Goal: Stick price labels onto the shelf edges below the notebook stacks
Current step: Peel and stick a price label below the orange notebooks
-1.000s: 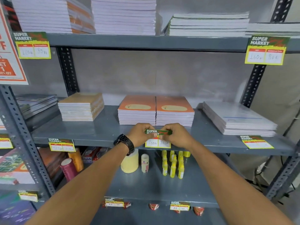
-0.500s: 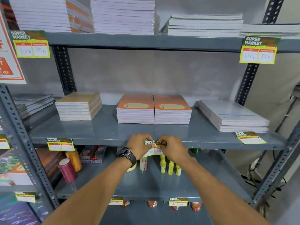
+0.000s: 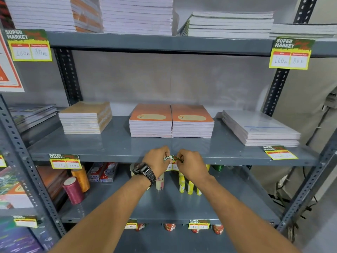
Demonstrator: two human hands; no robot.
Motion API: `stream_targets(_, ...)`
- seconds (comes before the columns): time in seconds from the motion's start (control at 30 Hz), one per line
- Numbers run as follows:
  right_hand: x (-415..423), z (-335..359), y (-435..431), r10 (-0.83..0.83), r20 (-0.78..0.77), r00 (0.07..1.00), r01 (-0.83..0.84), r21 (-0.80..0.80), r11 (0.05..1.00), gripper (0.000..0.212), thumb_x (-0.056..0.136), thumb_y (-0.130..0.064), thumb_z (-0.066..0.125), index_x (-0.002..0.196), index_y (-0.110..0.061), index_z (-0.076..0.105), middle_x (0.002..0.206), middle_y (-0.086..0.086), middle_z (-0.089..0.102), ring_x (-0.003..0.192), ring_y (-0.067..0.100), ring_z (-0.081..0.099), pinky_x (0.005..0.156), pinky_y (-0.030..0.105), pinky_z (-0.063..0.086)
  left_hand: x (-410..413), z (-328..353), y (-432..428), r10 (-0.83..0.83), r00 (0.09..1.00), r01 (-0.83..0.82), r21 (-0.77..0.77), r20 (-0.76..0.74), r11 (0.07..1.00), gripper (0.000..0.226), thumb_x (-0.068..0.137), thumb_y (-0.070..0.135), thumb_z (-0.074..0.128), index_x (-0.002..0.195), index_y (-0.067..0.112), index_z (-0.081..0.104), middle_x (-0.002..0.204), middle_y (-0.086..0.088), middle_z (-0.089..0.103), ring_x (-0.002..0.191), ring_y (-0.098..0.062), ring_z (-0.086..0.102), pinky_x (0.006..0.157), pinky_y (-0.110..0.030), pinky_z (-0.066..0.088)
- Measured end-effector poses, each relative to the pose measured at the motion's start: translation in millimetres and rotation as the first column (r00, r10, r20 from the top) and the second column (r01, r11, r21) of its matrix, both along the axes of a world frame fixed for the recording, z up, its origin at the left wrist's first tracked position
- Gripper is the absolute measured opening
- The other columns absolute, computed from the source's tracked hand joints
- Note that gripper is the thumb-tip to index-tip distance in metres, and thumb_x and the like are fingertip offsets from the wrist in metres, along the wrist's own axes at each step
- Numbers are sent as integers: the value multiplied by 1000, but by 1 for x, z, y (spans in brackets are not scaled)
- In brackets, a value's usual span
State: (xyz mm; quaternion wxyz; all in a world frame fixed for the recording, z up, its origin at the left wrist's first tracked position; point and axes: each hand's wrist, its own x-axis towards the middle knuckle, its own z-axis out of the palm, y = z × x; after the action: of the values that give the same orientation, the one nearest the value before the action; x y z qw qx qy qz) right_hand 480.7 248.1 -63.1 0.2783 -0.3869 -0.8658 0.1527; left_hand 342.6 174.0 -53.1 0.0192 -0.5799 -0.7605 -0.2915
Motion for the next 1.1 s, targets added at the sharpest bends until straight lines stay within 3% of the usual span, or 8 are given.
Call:
stream_targets(0.27, 1, 10, 1, -54, 88, 995, 42, 139, 989, 13, 74, -13, 63, 87, -17, 61, 90, 0, 60, 77, 27, 59, 61, 33, 45, -2, 6, -1, 67, 985, -78, -66, -160, 995, 26, 81, 45, 67, 86, 24, 51, 87, -1, 69, 79, -29, 64, 61, -33, 47)
stream_targets(0.43, 1, 9, -5, -84, 153, 985, 41, 266, 963, 14, 75, -15, 63, 88, -18, 61, 89, -1, 59, 86, 25, 52, 73, 37, 43, -9, 8, -1, 80, 970, -95, -56, -230, 994, 36, 79, 52, 66, 90, 20, 53, 95, -3, 64, 85, -30, 63, 67, -38, 52)
stream_targets(0.57, -1, 3, -13, -134, 137, 981, 91, 285, 954, 19, 72, -29, 64, 88, -22, 57, 88, -4, 58, 88, 26, 51, 76, 41, 43, -23, 10, -1, 5, 985, -23, -104, -172, 994, 42, 74, 54, 69, 91, 21, 51, 98, -2, 61, 88, -29, 61, 71, -40, 52)
stream_targets(0.73, -6, 0, -16, -209, 126, 970, 164, 297, 941, 32, 73, -49, 70, 88, -25, 56, 91, -4, 60, 91, 24, 51, 78, 41, 44, -38, 17, -7, -82, 994, 72, -145, -68, 987, 34, 71, 37, 78, 88, 26, 51, 97, 4, 58, 88, -23, 60, 67, -31, 42)
stream_targets(0.93, -5, 0, -8, -133, 122, 984, 102, 237, 966, 23, 79, -35, 71, 92, -20, 58, 94, -2, 61, 92, 25, 49, 79, 39, 44, -39, 21, -8, -119, 990, 102, -185, -79, 977, 35, 72, 26, 79, 93, 24, 51, 103, 2, 58, 89, -25, 59, 68, -31, 42)
stream_targets(1.1, 15, 2, 6, 9, 124, 992, -32, 186, 982, 22, 83, -8, 64, 103, -16, 64, 103, 2, 64, 97, 25, 51, 82, 33, 44, -33, 29, 1, -101, 995, 91, -286, -19, 954, 36, 68, 16, 70, 95, 27, 48, 103, -1, 56, 84, -25, 59, 71, -34, 50)
